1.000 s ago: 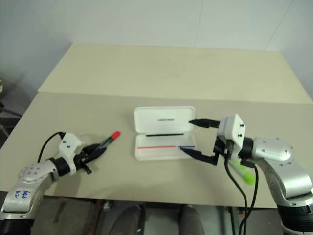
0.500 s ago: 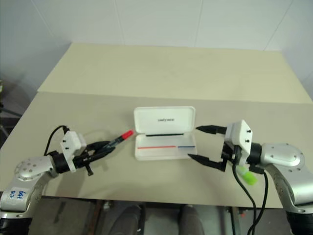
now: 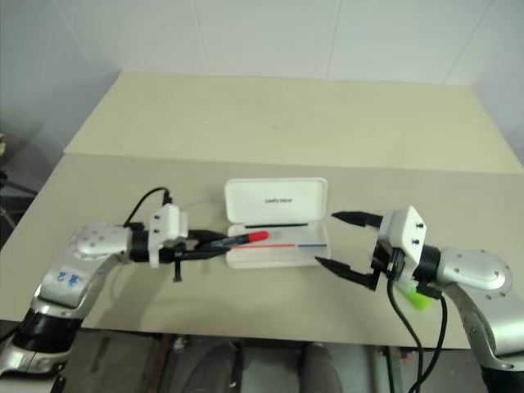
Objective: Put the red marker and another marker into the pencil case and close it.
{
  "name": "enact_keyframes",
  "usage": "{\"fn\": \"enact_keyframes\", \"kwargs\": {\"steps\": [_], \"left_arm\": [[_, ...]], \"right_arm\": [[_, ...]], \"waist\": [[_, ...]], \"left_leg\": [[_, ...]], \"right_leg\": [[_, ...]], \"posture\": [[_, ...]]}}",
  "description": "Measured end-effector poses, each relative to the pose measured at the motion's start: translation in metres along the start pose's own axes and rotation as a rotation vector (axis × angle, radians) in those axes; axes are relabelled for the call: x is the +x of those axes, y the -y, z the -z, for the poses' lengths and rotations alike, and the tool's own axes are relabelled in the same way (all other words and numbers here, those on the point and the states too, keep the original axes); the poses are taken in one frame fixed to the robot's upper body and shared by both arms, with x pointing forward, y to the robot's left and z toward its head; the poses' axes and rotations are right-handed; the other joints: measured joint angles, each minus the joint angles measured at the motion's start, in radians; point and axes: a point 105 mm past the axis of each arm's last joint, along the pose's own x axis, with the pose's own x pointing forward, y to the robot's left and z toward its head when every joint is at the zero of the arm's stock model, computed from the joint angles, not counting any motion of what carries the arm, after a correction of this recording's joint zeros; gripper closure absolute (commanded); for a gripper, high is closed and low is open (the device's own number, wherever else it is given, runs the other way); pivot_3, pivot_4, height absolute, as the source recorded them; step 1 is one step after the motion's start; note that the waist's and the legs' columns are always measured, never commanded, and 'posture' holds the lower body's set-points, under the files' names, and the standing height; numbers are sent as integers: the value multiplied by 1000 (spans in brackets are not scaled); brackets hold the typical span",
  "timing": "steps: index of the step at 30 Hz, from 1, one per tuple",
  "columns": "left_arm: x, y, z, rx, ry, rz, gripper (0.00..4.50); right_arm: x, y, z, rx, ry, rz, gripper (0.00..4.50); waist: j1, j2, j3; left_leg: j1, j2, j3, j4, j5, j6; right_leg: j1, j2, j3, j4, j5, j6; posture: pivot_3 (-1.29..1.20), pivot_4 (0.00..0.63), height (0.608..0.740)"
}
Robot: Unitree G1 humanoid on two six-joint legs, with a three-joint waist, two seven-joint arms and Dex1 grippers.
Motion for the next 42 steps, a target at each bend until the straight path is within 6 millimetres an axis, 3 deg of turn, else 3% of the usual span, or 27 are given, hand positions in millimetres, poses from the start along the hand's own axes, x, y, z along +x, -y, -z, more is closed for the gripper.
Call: {"fn": "enact_keyframes", "kwargs": {"steps": [7, 13, 29, 40, 42], "left_arm": [[30, -20, 2, 3, -21, 12, 3850], [56, -12, -4, 22, 2, 56, 3850], [60, -15, 6, 28, -50, 21, 3850], [66, -10, 1, 40, -19, 49, 114], [66, -9, 0, 43, -16, 54, 52]], "right_arm": [[-4, -5, -3, -8, 0, 54, 0], [-5, -6, -7, -24, 9, 91, 0], [-5, -7, -7, -13, 9, 110, 0], [-3, -7, -13, -27, 20, 104, 0], [-2, -6, -14, -29, 21, 104, 0]], "waist": [[1, 0, 0], [1, 0, 0], [1, 0, 0], [1, 0, 0], [1, 0, 0]], "left_leg": [[-1, 0, 0, 0, 0, 1], [-1, 0, 0, 0, -1, 1], [-1, 0, 0, 1, -1, 1], [-1, 0, 0, 1, -1, 1], [-1, 0, 0, 1, -1, 1]], "right_leg": [[0, 0, 0, -1, 0, 1], [0, 0, 0, -1, 0, 1], [0, 0, 0, -1, 0, 1], [0, 0, 0, -1, 0, 1], [0, 0, 0, -1, 0, 1]], "posture": [[0, 150, 740], [0, 150, 740], [0, 150, 740], [0, 150, 740], [0, 150, 740]]}}
